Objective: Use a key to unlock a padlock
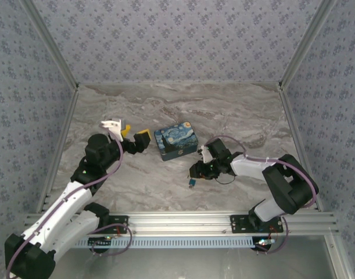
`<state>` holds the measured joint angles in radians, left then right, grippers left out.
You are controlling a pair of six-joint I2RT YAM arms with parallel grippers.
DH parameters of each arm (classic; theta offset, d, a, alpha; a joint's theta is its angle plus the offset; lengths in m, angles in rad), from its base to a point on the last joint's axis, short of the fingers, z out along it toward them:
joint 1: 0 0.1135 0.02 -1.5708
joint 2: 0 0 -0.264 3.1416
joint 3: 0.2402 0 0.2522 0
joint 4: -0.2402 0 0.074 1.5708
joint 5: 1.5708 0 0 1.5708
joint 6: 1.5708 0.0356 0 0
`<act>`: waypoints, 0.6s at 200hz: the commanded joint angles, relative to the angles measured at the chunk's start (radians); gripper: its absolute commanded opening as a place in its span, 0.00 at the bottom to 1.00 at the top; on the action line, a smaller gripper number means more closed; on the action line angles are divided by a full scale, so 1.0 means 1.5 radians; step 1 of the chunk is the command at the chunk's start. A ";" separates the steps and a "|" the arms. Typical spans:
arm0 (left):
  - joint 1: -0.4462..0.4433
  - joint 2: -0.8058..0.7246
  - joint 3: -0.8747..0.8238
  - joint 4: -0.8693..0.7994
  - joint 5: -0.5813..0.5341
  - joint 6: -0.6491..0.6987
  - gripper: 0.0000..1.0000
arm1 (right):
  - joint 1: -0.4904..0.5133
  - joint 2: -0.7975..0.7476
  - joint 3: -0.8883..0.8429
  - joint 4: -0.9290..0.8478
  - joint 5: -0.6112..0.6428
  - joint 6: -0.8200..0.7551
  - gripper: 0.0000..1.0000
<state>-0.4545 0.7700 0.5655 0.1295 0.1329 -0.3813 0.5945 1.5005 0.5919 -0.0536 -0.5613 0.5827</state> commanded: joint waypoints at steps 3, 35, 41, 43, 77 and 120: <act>-0.003 -0.014 0.010 -0.002 -0.010 0.014 0.99 | -0.001 -0.025 0.000 -0.004 0.011 -0.009 0.44; -0.003 -0.016 0.008 -0.004 -0.016 0.014 0.99 | -0.008 -0.061 -0.010 -0.007 0.021 -0.012 0.59; -0.002 -0.016 0.008 -0.003 -0.017 0.013 0.99 | -0.010 -0.070 -0.013 -0.009 0.022 -0.013 0.61; -0.003 -0.016 0.007 -0.003 -0.017 0.014 1.00 | -0.011 -0.073 -0.014 -0.010 0.023 -0.013 0.62; -0.003 -0.016 0.006 0.003 -0.023 0.007 0.99 | -0.022 -0.130 -0.021 -0.040 0.035 -0.026 0.75; -0.002 -0.025 0.012 -0.027 -0.041 0.021 0.99 | -0.037 -0.207 -0.038 -0.056 0.042 -0.040 0.93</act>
<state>-0.4545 0.7589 0.5655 0.1188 0.1009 -0.3775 0.5533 1.2522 0.5575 -0.0940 -0.5148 0.5465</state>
